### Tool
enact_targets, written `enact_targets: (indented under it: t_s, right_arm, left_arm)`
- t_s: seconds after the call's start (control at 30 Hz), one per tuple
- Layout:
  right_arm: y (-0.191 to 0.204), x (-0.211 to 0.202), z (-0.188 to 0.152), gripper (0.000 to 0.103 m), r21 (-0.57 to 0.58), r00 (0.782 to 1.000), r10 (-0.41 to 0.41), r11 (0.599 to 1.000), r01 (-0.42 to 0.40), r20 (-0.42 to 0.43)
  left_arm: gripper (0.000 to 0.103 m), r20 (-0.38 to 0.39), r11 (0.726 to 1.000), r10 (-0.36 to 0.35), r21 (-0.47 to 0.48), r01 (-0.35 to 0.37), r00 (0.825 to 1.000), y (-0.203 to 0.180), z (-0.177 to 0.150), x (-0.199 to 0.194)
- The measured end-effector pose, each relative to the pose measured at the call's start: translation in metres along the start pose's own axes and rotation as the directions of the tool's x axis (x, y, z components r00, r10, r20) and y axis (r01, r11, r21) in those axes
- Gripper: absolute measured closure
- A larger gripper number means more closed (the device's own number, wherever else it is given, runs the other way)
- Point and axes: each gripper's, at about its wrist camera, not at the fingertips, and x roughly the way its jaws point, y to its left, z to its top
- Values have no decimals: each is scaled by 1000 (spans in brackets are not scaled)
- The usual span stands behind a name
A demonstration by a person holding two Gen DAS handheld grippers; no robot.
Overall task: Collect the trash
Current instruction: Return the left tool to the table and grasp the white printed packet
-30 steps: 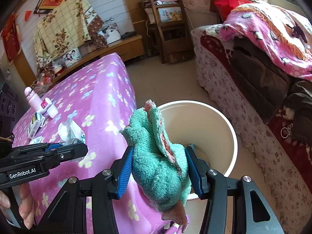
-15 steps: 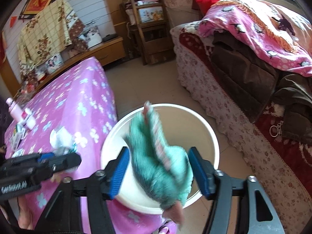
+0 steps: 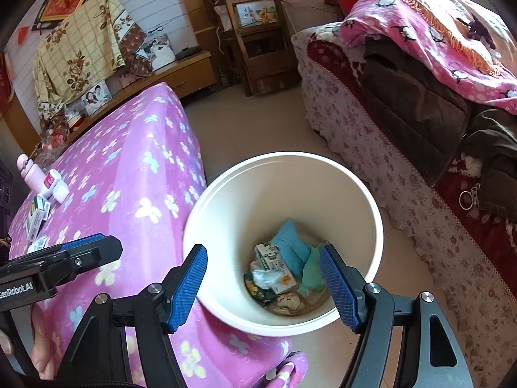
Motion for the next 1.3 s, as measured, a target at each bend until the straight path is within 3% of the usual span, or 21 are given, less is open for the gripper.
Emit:
enact_targets:
  t_s: [0.27, 0.5, 0.7, 0.83, 0.93, 1.03, 1.13, 1.3]
  right_arm:
    - [43, -16, -5, 33, -60, 999, 53, 997, -53, 5]
    - [94, -22, -13, 33, -114, 989, 148, 982, -149, -13]
    - [143, -17, -20, 32, -184, 976, 213, 958, -218, -50]
    - [170, -13, -24, 32, -224, 968, 238, 942, -249, -77]
    - [188, -10, -28, 31, -250, 964, 247, 932, -263, -93]
    - [199, -7, -32, 31, -263, 961, 254, 925, -274, -109]
    - [212, -4, -34, 31, -279, 959, 254, 919, -279, -123]
    - [233, 2, -35, 31, -307, 957, 255, 908, -287, -140]
  left_arm:
    - [46, 28, 996, 91, -10, -91, 995, 23, -16, -34]
    - [46, 35, 982, 170, -90, -167, 985, 71, -40, -82]
    - [42, 69, 946, 258, -223, -237, 964, 141, -63, -133]
    - [38, 81, 903, 324, -323, -283, 943, 187, -80, -160]
    - [33, 64, 865, 372, -385, -321, 926, 216, -89, -166]
    - [33, 28, 841, 377, -430, -329, 926, 238, -95, -159]
    - [32, 8, 837, 363, -441, -323, 932, 244, -96, -147]
    - [33, 5, 848, 415, -364, -385, 910, 238, -87, -137]
